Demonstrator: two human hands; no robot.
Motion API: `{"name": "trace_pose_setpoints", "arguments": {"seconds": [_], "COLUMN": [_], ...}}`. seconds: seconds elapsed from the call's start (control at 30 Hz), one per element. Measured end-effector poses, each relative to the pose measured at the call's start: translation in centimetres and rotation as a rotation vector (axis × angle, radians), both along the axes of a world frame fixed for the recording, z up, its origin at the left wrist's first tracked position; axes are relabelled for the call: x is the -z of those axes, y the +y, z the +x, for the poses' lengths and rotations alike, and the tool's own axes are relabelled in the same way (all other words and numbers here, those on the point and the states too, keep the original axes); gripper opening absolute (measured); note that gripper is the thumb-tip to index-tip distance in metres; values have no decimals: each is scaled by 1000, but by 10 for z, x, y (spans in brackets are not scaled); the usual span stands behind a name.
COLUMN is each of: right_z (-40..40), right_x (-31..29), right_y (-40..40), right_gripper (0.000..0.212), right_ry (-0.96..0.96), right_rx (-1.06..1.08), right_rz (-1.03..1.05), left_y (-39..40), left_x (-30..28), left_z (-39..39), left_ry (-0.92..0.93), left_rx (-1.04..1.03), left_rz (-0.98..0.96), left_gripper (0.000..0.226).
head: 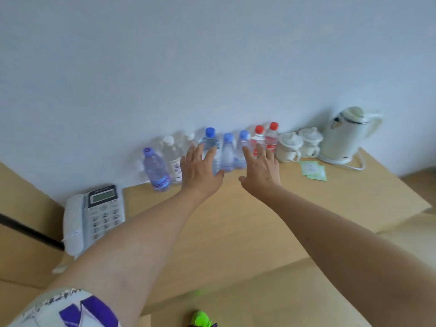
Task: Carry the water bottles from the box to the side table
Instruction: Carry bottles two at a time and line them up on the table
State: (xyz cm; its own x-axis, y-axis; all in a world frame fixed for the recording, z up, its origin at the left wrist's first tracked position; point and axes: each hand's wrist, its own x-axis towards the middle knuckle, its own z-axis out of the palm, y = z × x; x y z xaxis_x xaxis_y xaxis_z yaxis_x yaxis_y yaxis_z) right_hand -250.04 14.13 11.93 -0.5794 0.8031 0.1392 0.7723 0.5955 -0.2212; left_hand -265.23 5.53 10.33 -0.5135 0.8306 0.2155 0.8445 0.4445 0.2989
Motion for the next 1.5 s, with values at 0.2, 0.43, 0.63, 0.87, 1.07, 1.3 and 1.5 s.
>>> {"name": "trace_pose_setpoints", "arguments": {"seconds": [0.2,0.43,0.63,0.87,1.07,1.3,1.5], "right_z": [182,397,557,709,834,950,1034], "right_x": [-3,-4,2,14,19,14,28], "right_y": [35,43,22,-2,3,17,-3], "right_gripper": [92,90,91,86,80,79,80], "right_ry": [-53,-43,6,44,32,33,80], "right_rx": [236,578,916,1304,1562,1792,1990], "right_rz": [-9,-78,-128,-160,-166,-207,-285], "left_y": [72,139,171,199,242,279,272], "left_x": [-11,-19,-21,-1,11,10,23], "left_z": [163,379,553,738,895,1055,1168], "left_ry": [54,86,112,96,109,150,234], "left_rx": [262,637,989,1307,1563,1808,2019], "left_rz": [-99,-141,-167,-208,-176,-188,-212], "left_gripper": [75,73,73,75,73,80,85]}}
